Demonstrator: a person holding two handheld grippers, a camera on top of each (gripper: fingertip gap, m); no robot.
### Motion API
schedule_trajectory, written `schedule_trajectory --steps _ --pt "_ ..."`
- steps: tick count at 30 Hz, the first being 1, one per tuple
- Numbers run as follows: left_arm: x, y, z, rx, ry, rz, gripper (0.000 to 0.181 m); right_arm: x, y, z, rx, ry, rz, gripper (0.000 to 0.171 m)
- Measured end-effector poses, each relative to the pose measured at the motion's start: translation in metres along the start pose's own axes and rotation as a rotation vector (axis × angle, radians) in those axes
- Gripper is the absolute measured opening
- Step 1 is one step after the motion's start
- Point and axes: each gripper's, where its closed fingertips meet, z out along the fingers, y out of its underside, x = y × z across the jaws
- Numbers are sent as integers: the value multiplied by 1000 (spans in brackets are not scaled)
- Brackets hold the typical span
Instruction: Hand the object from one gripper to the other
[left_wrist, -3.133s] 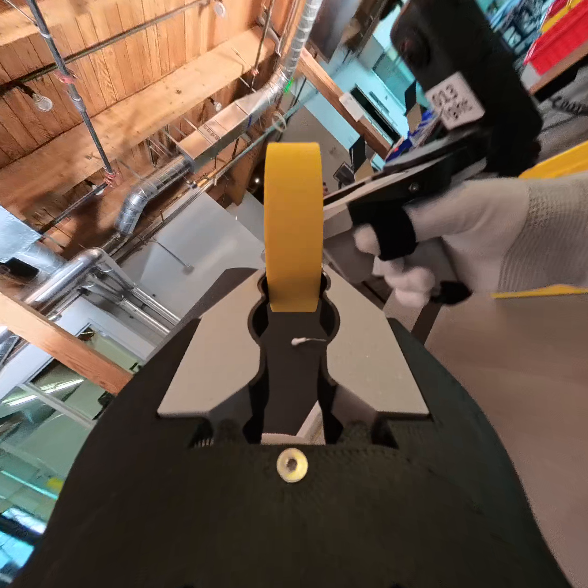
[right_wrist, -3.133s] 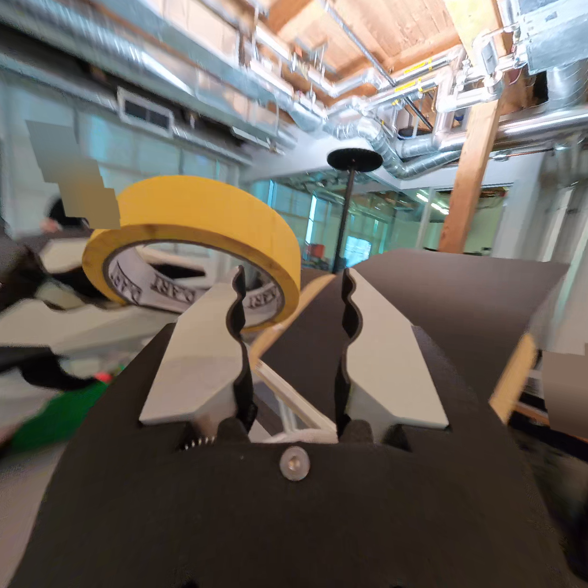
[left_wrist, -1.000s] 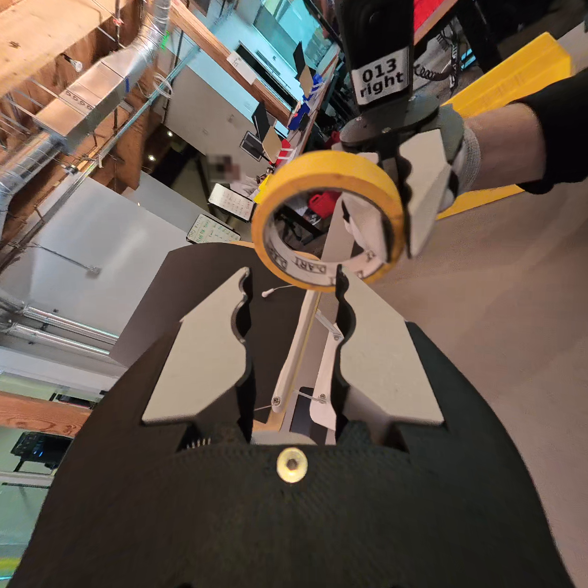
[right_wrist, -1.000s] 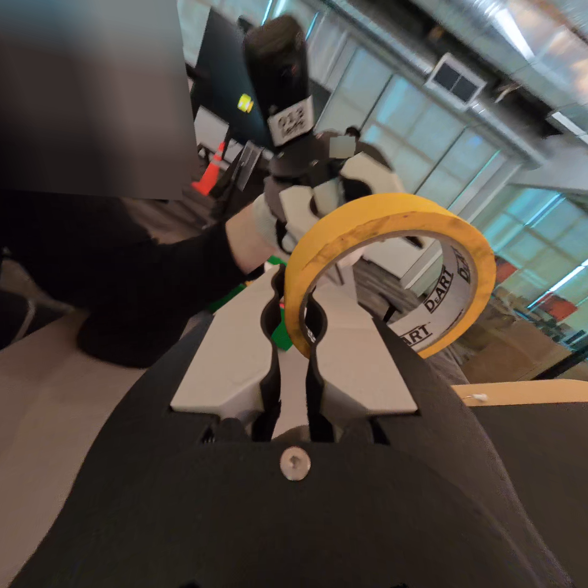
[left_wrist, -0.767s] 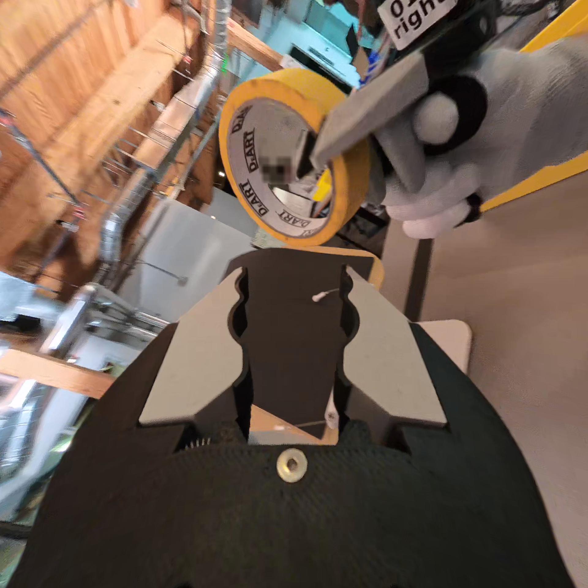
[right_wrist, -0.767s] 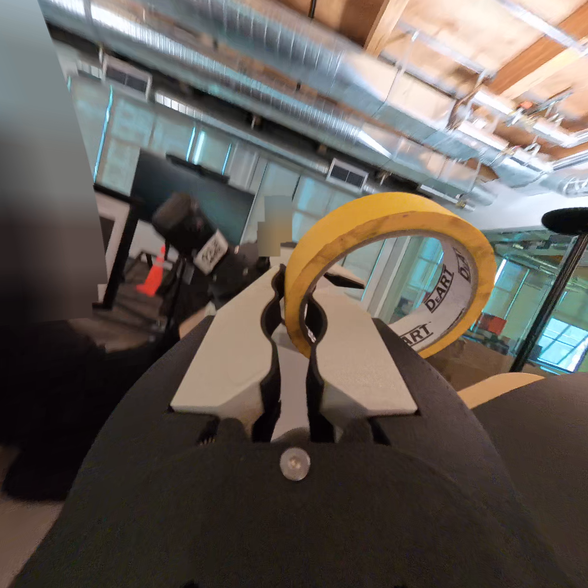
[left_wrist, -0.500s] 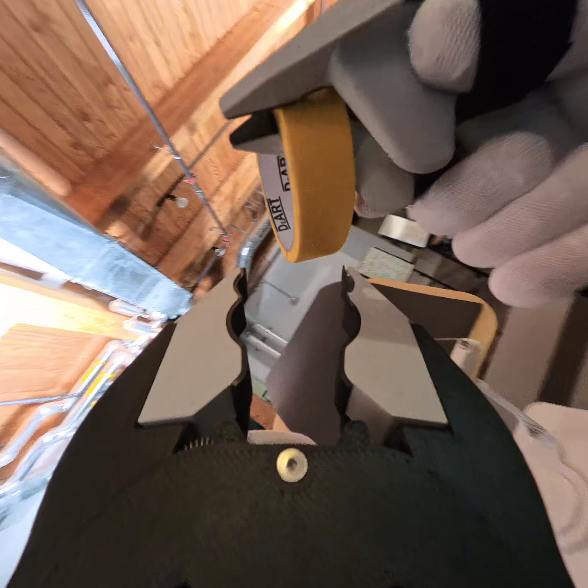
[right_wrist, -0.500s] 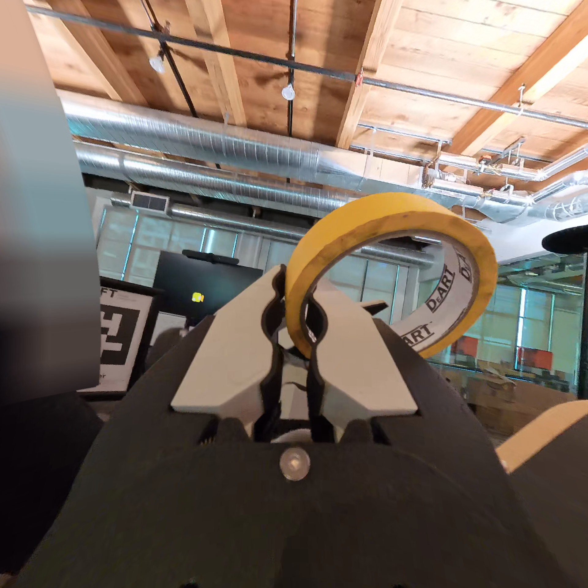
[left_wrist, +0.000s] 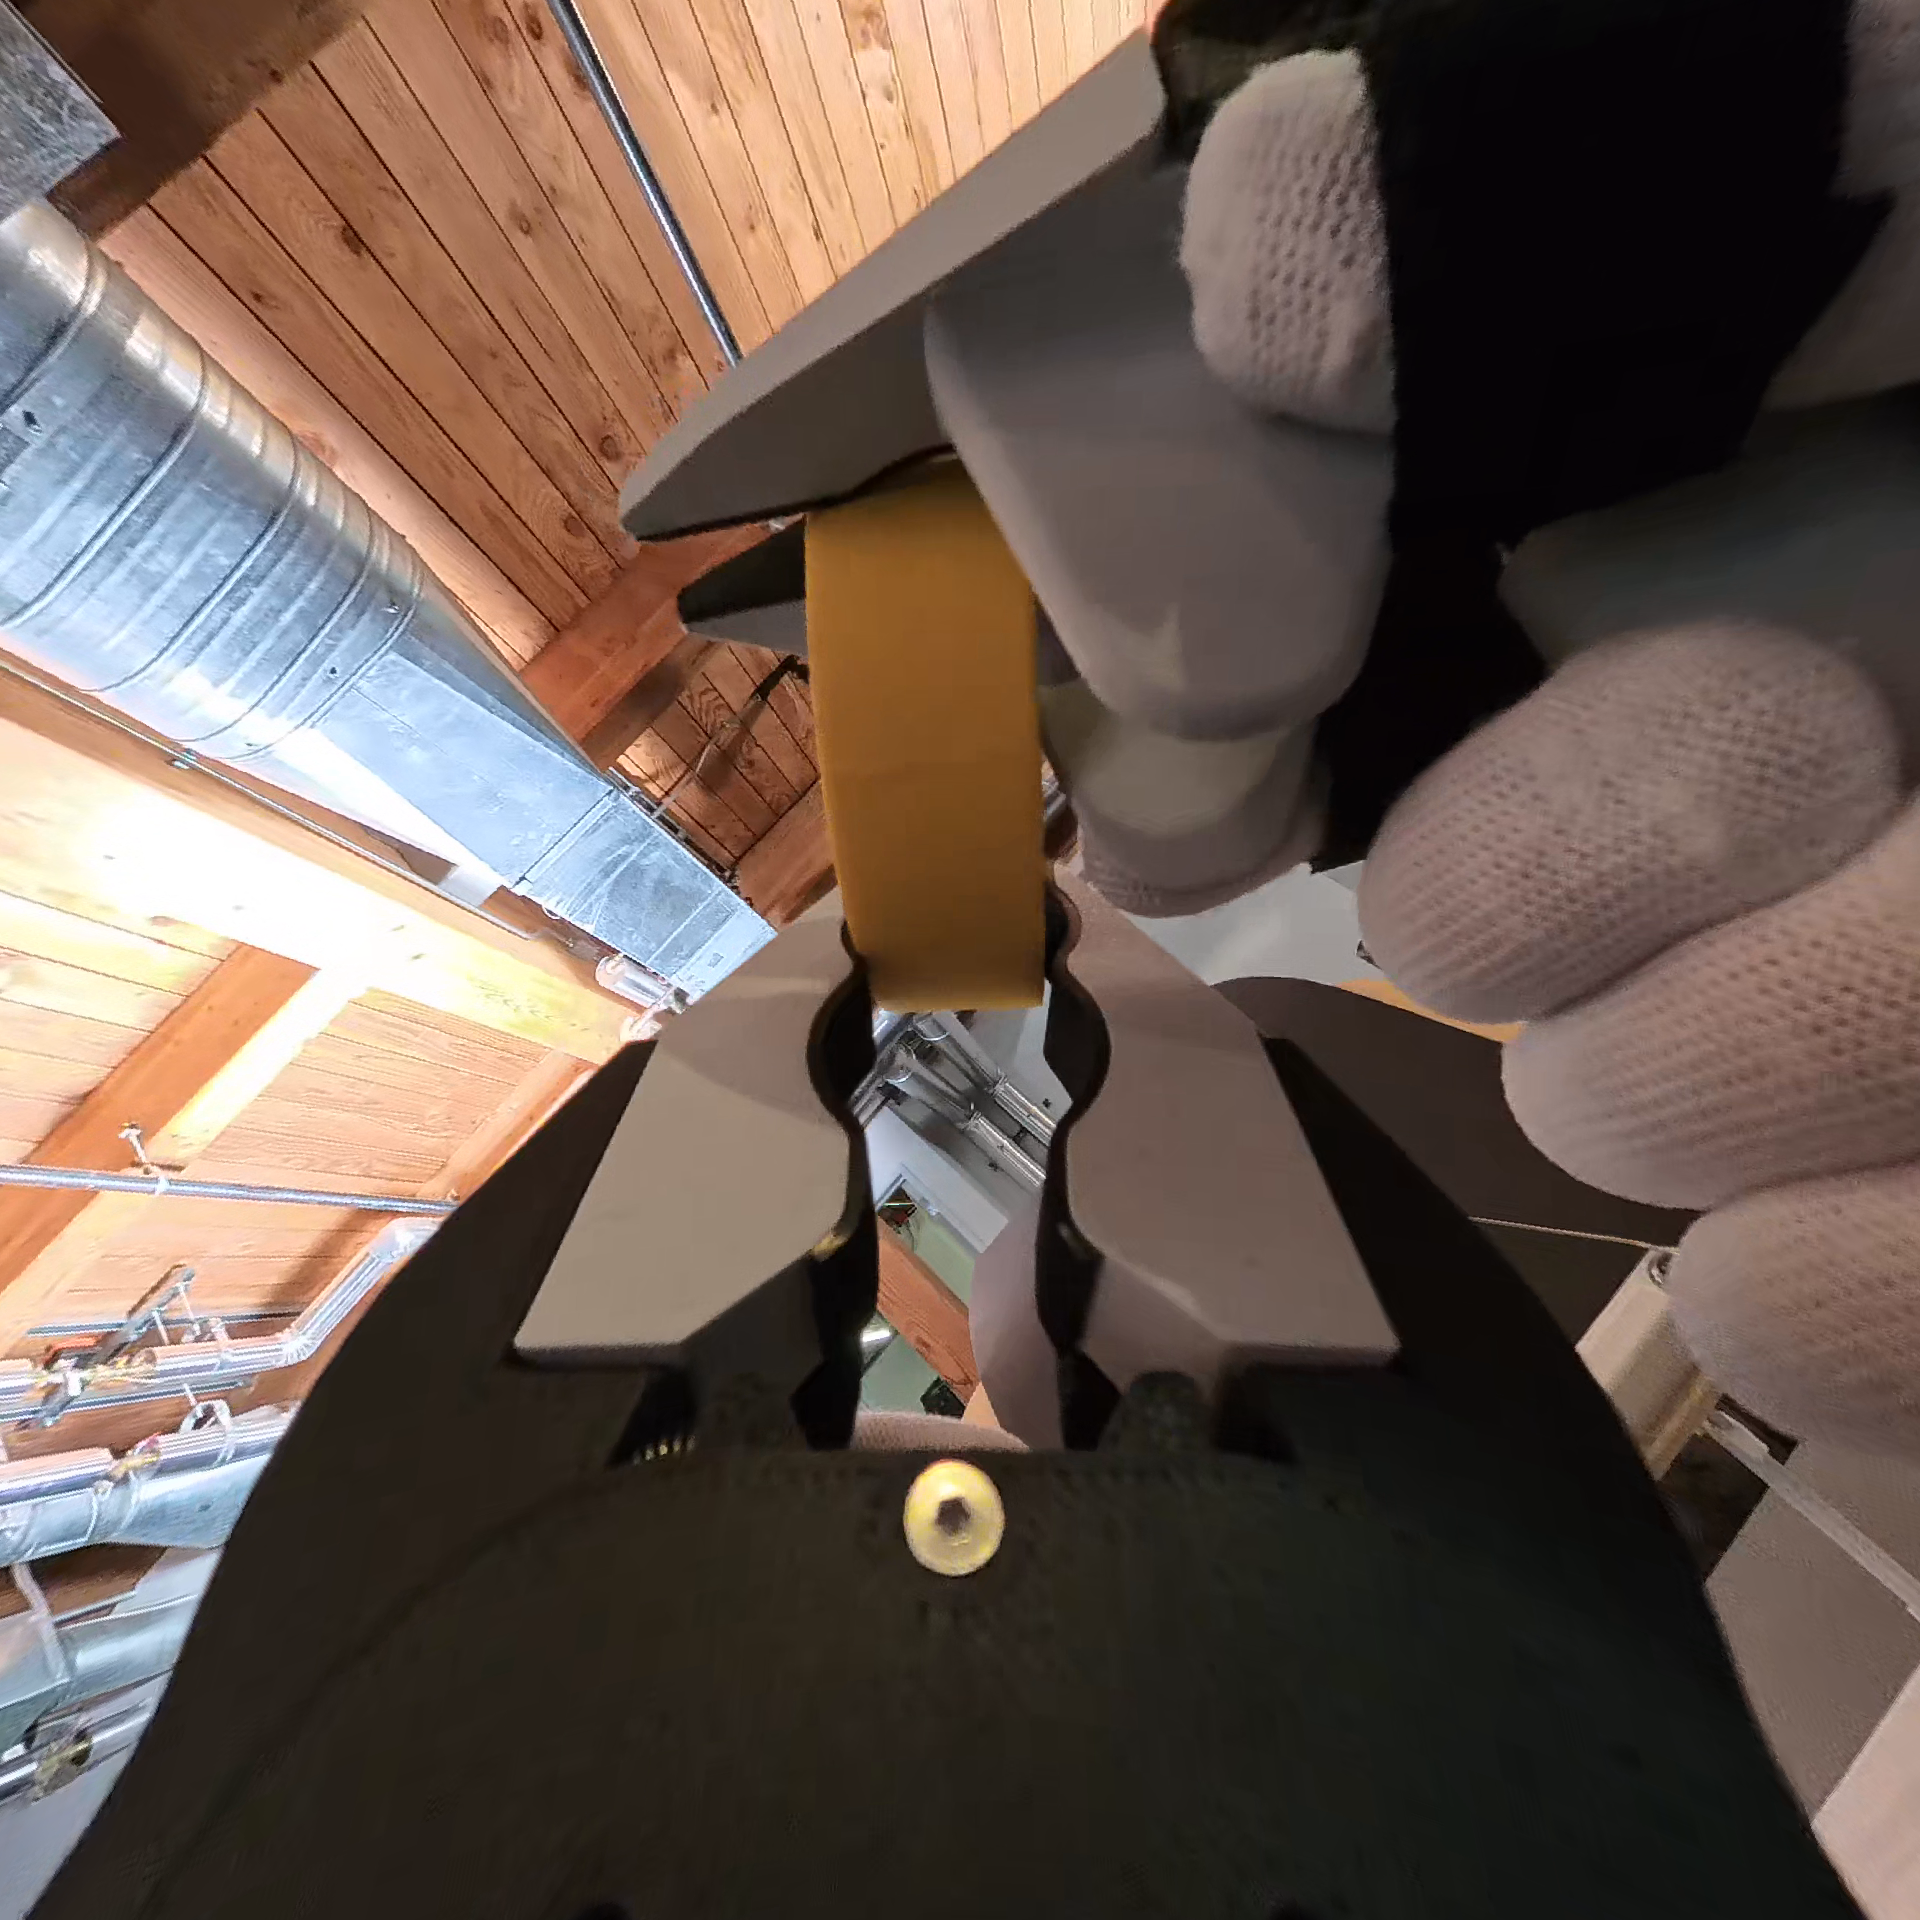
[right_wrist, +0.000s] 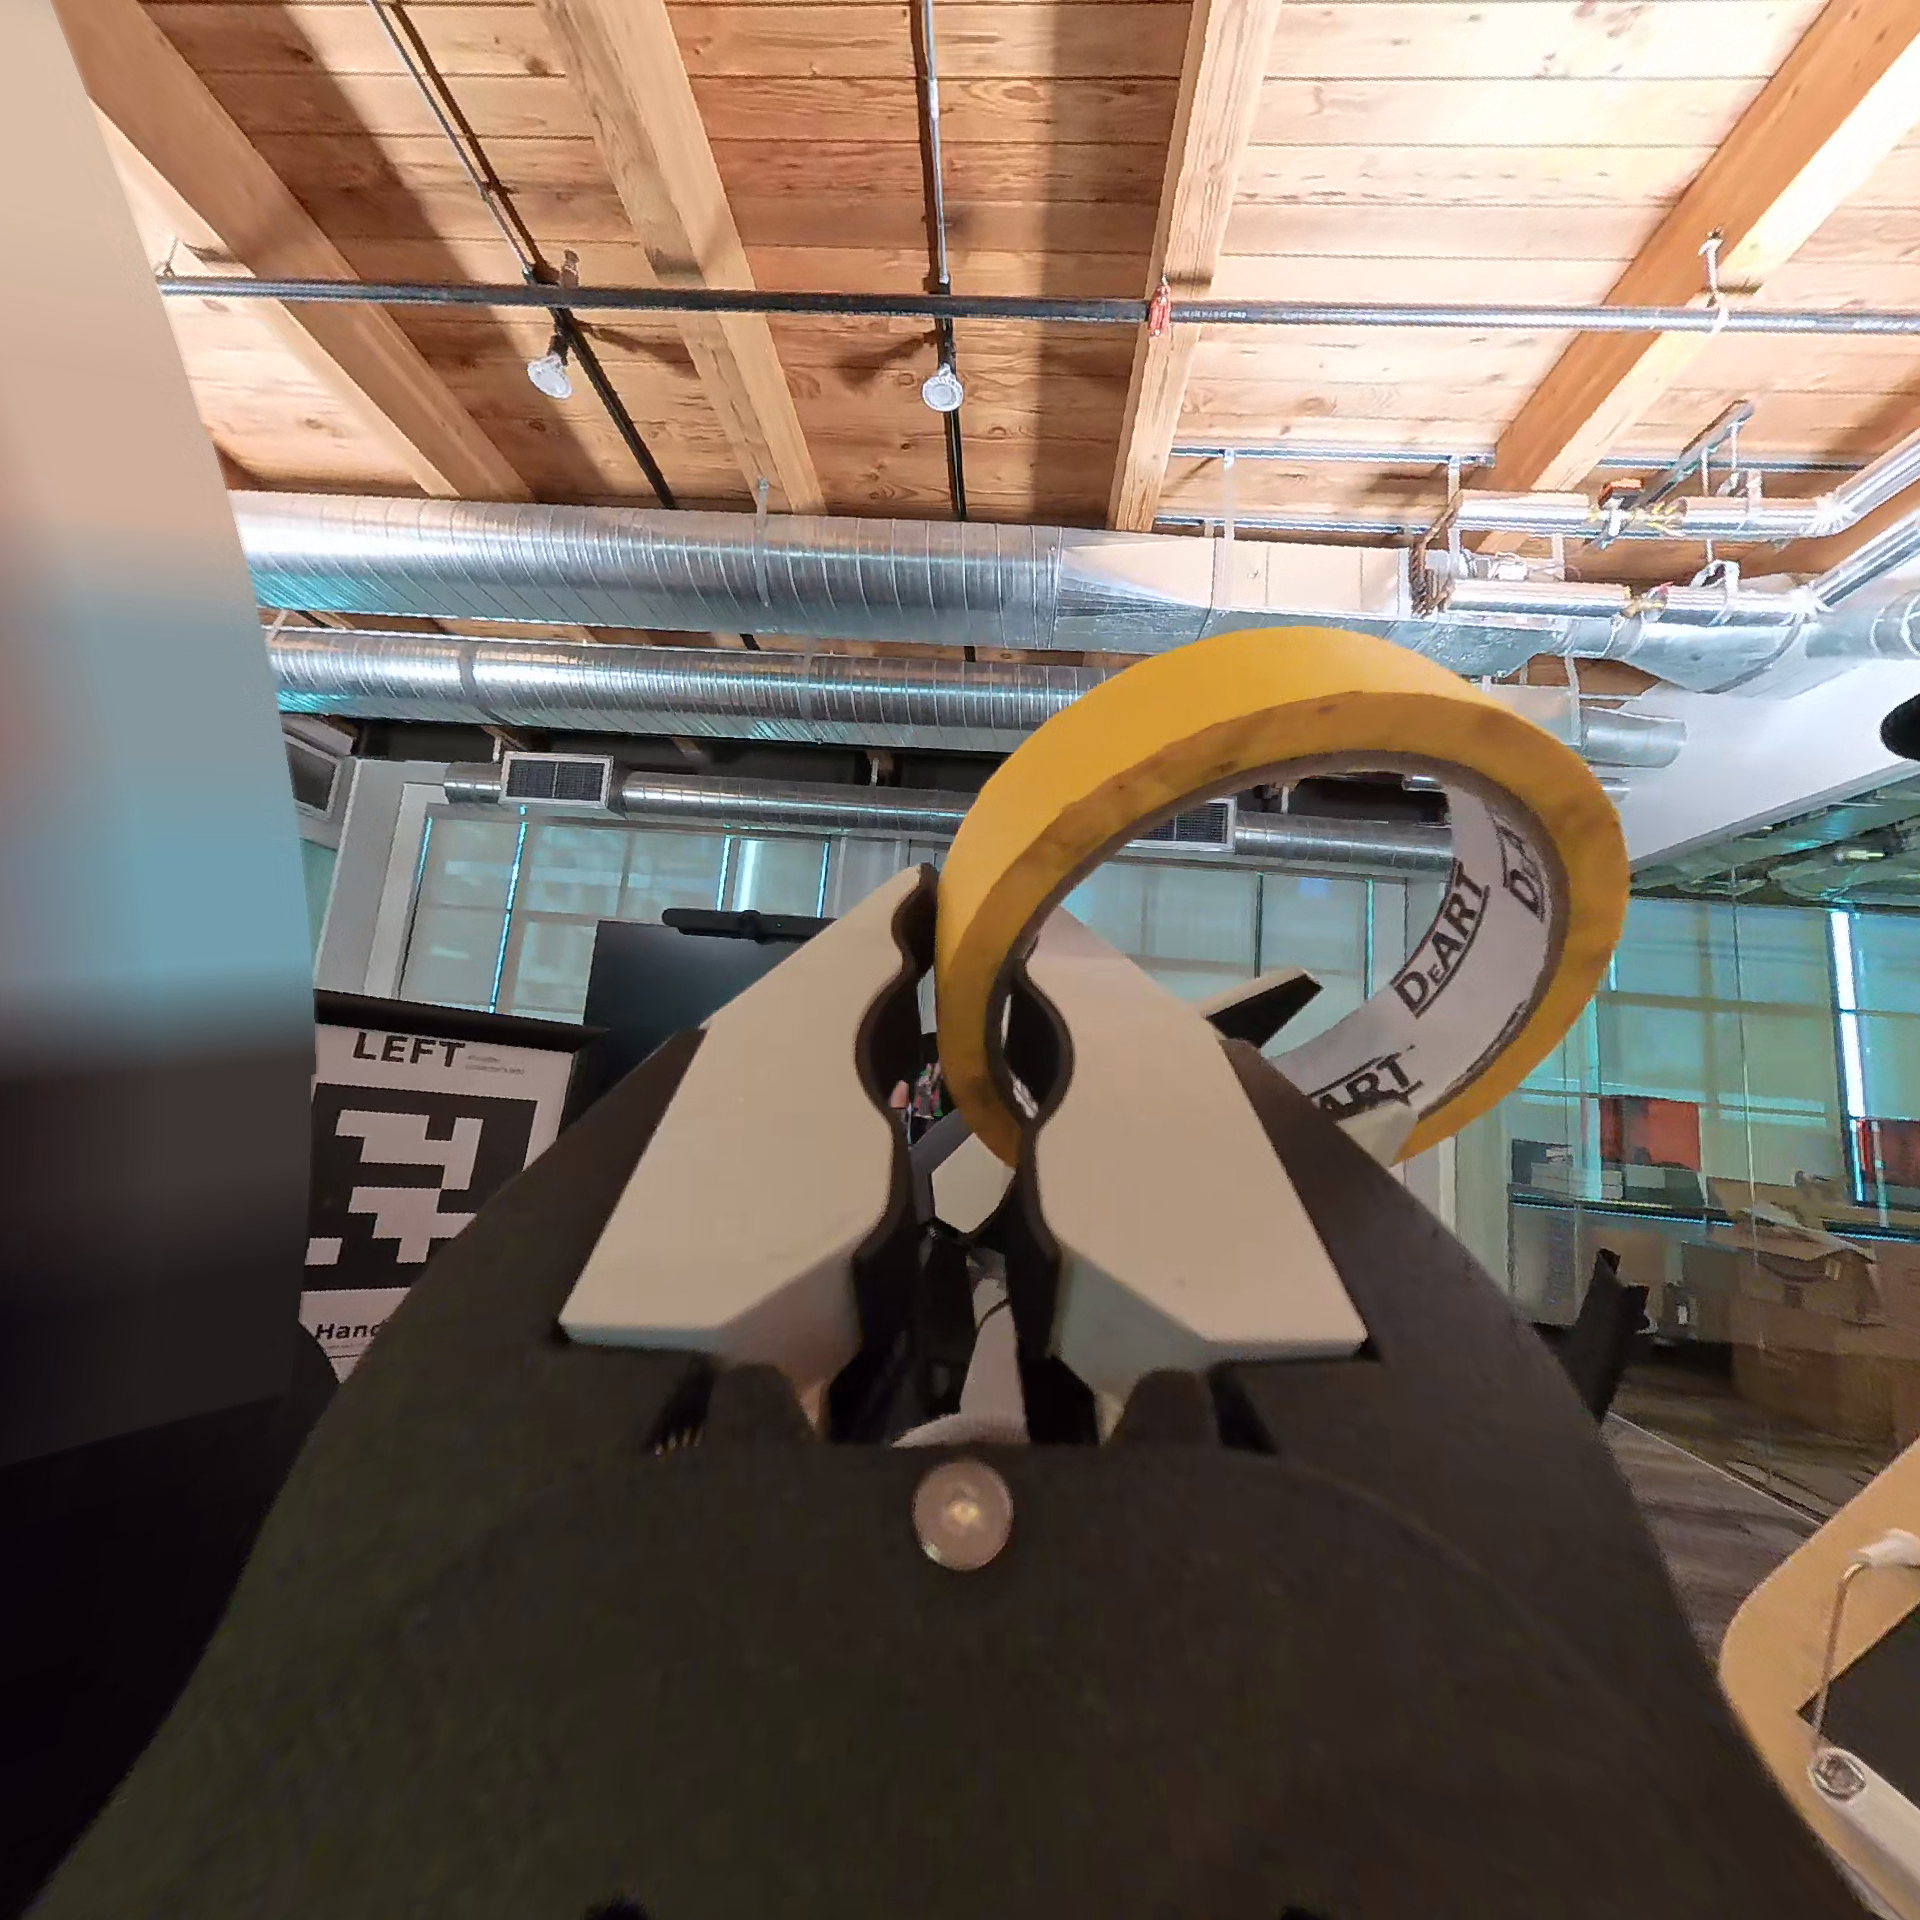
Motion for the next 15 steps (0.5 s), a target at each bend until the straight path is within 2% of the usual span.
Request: schedule_trajectory --steps 1,2,3,6,8,10,13,15 --pt "0 0 0 -3 4 -6 26 1 0 0 -4 9 -6 8" --pt "0 1 0 -6 8 -11 26 5 0 0 -12 34 -15 17" --pt "0 0 0 -3 16 -15 26 11 0 0 -26 68 -25 34" --pt "0 0 0 -3 63 -10 26 22 -1 -3 -62 121 -74 59" --pt "1 4 1 -21 126 -26 26 20 3 -4 -121 85 -117 60" --pt "-4 12 1 -48 163 -69 26 18 13 -5 -222 37 -98 71" --pt "-17 20 -2 -61 202 -134 26 18 23 -13 -355 -1 -115 53" --pt "-23 23 -4 -73 250 -139 26 22 37 -25 -514 -7 -147 46"
